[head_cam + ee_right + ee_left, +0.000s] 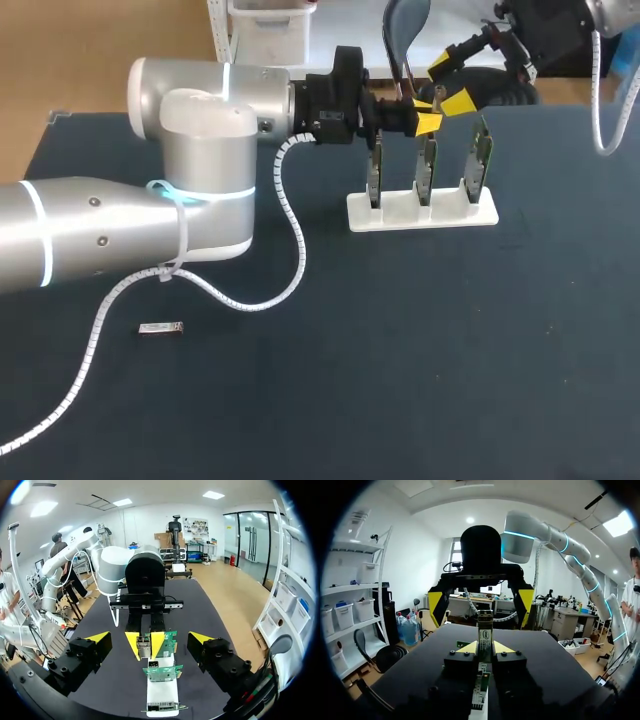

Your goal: Pick up the optical module with the left hand, and insert it into the network port with the right hand.

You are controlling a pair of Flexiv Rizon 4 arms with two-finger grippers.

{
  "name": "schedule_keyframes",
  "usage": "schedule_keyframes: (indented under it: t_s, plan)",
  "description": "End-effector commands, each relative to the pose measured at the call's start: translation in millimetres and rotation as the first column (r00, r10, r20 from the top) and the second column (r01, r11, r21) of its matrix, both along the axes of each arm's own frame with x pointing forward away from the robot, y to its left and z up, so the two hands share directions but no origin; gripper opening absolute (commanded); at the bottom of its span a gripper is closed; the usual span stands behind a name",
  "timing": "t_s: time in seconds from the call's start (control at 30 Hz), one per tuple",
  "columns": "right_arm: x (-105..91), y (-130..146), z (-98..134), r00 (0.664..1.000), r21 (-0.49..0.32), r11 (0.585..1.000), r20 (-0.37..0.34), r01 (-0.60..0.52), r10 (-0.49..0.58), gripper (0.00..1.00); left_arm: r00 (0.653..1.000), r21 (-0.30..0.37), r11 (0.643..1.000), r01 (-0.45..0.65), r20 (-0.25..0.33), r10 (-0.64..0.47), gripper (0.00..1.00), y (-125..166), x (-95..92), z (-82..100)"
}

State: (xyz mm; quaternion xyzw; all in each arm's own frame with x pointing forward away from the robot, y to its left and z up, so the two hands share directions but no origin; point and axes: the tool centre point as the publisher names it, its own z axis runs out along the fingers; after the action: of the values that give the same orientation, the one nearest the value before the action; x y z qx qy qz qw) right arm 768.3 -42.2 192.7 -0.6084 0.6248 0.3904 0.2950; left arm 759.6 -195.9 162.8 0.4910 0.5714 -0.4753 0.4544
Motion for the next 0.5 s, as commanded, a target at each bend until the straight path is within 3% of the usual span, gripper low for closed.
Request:
schedule_keyframes:
  t_s: [0.03, 0.5]
  plan:
    - [-5.0, 0.2, 0.5, 1.000, -0.003, 1.000, 0.005, 0.012, -0.012, 1.00, 1.000, 0.002, 1.000, -0.001, 0.000, 0.001, 0.00, -0.2, 0.2, 0.0]
    - [-5.3, 1.6, 0.4, 1.000, 0.001, 1.000, 0.000, 0.019, -0.019, 1.00, 1.000, 0.002, 1.000, -0.001, 0.000, 0.001, 0.00, -0.2, 0.2, 0.0]
